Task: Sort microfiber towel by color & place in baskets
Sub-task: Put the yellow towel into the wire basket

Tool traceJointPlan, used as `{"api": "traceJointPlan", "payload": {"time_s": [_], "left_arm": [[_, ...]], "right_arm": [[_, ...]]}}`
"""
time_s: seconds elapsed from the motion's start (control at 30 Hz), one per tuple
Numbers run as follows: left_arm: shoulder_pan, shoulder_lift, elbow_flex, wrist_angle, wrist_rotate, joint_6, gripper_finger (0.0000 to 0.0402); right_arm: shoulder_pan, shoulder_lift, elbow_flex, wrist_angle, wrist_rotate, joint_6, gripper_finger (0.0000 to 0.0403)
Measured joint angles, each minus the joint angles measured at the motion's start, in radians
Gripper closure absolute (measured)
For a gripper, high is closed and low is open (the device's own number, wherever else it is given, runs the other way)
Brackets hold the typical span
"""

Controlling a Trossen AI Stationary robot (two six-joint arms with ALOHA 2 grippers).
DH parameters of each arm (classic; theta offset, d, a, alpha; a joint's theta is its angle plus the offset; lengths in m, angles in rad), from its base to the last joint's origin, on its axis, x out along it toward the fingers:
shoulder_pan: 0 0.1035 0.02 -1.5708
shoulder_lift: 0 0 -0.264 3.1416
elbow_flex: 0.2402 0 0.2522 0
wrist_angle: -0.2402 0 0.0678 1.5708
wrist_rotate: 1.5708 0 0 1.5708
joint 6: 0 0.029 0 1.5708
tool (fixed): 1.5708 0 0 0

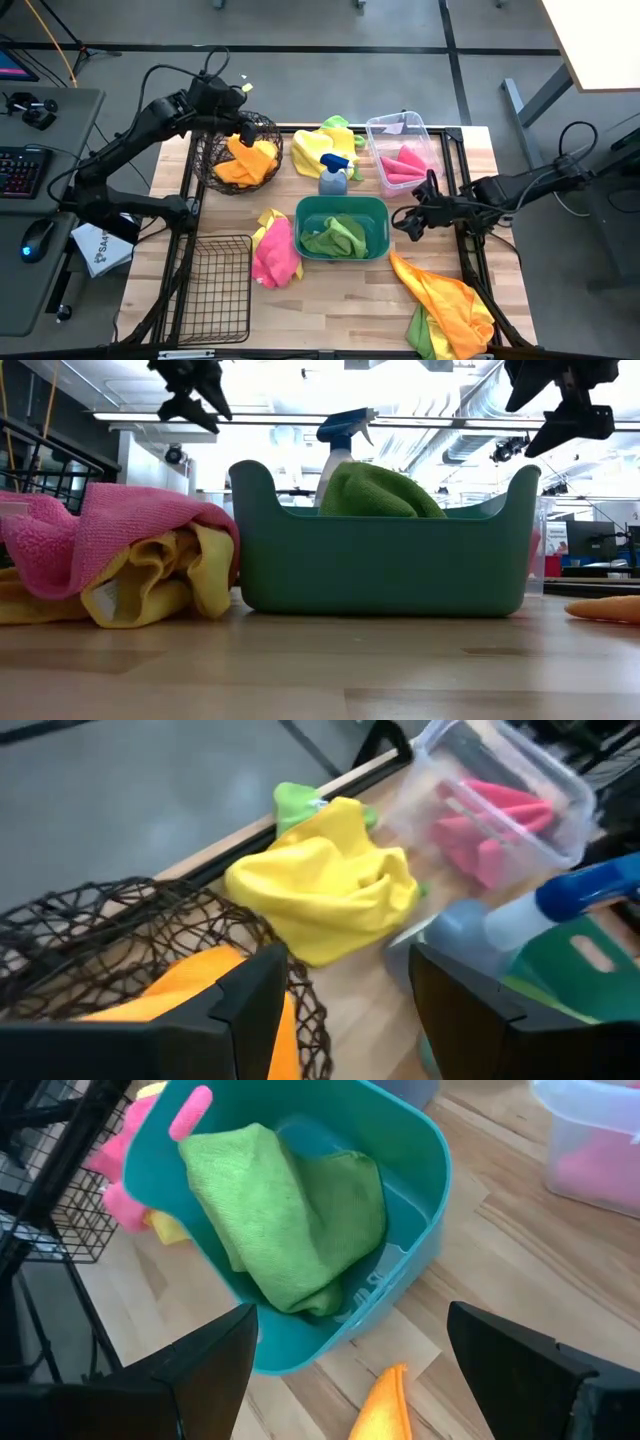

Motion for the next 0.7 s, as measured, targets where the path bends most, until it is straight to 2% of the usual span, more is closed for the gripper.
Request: {"api": "traceJointPlan", "payload": {"time_s": [0.13,0.33,0.47,0.57,0.7], "left_arm": [[-0.008,0.002,-0.001,-0.036,-0.075,-0.008,0.0202],[-0.024,0.001,-0.001,-0.029,-0.048,-0.054,0.0202],[-0.065,0.009,-0.001,0.032,-0.048,-0.049,0.0202],[-0.103,0.048,0.000,0.092,-0.034,0.009,0.0202],[-0.160,0.165,0.000,0.121,0.016,0.161,0.0202]], "right_arm": [[0.000,-0.016,0.000,0.000,0.007,-0.019,0.0080],[0.000,-0.015,0.000,0.033,0.045,-0.045,0.0080],[0.000,-0.014,0.000,0.061,0.065,-0.052,0.0080],[0.000,-0.014,0.000,0.080,0.090,-0.052,0.0080],[0.000,-0.014,0.000,0.109,0.098,-0.052,0.0080]]}}
